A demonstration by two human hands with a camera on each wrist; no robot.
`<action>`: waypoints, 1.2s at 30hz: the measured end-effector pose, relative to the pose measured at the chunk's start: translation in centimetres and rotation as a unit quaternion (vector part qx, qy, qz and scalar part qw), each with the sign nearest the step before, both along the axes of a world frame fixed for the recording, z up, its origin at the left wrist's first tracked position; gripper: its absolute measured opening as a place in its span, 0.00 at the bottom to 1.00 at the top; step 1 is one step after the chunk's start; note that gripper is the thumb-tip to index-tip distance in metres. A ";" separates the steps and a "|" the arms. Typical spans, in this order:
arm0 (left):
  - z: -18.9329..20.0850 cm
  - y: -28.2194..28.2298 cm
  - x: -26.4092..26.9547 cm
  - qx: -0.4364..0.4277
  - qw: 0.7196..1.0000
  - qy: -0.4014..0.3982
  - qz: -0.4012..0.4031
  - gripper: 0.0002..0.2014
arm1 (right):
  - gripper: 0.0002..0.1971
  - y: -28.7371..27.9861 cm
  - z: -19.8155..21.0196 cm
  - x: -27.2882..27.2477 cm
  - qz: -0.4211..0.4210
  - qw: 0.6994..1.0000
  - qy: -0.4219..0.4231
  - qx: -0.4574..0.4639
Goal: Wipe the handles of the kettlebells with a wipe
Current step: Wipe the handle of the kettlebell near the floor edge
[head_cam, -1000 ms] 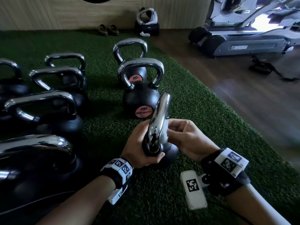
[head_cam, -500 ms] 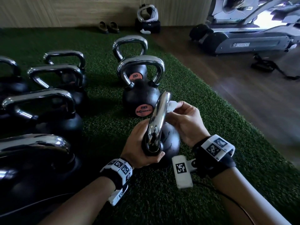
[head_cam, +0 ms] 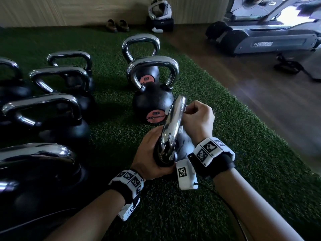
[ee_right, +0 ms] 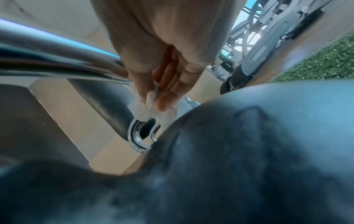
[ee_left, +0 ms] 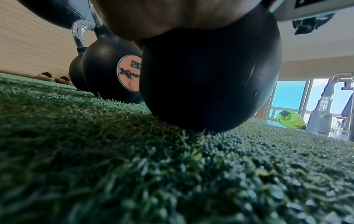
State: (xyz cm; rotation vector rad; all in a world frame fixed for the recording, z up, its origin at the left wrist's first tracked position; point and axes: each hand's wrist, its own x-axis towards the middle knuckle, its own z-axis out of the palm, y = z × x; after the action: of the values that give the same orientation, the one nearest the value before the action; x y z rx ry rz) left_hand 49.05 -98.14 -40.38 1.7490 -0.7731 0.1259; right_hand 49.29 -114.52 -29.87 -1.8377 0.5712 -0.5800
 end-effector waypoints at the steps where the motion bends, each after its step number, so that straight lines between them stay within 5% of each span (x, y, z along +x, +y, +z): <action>1: -0.2 0.0 0.0 -0.001 1.000 0.015 -0.003 0.45 | 0.09 0.1 -0.2 0.2 -0.005 1.000 0.007 -0.003; 8: 0.2 0.2 0.0 0.030 0.999 -0.010 0.006 0.50 | 0.10 -0.6 -0.9 0.0 0.018 0.993 -0.007 -0.116; 13: 0.8 0.5 -0.4 0.061 0.998 -0.012 0.015 0.52 | 0.08 -1.4 -1.8 -0.5 0.072 0.994 0.077 -0.043; 17: 0.9 0.9 -0.7 0.083 0.995 0.060 -0.005 0.48 | 0.08 -2.6 -0.4 -2.4 0.134 0.987 0.089 -0.013; 20: 2.3 1.6 -1.3 0.124 0.992 0.034 0.014 0.51 | 0.07 -4.4 1.2 -2.5 0.128 0.987 0.029 -0.096; 22: 4.3 2.0 -2.6 0.065 0.998 0.019 0.018 0.53 | 0.10 -5.0 2.3 -1.3 0.134 0.974 -0.001 -0.183; 25: 7.8 1.2 -4.6 0.018 0.996 -0.028 0.077 0.46 | 0.15 -5.1 4.1 0.4 0.235 0.934 -0.015 -0.268; 29: 11.3 0.2 -5.1 0.133 0.976 -0.081 0.155 0.27 | 0.22 -5.5 5.0 1.8 0.317 0.875 0.024 -0.364; 33: 12.6 0.3 -5.1 0.157 0.977 -0.065 0.132 0.20 | 0.22 -6.2 4.9 2.1 0.328 0.866 0.014 -0.377; 36: 13.1 0.7 -4.3 0.170 0.978 -0.070 0.100 0.24 | 0.19 -6.5 5.1 1.6 0.326 0.868 0.002 -0.374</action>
State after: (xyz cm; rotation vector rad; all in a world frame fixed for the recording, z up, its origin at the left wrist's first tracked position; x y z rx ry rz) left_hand 44.71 -97.41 -27.30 2.1618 -0.7503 0.2679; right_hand 50.89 -121.07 -24.74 -2.5769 -0.3619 -0.3399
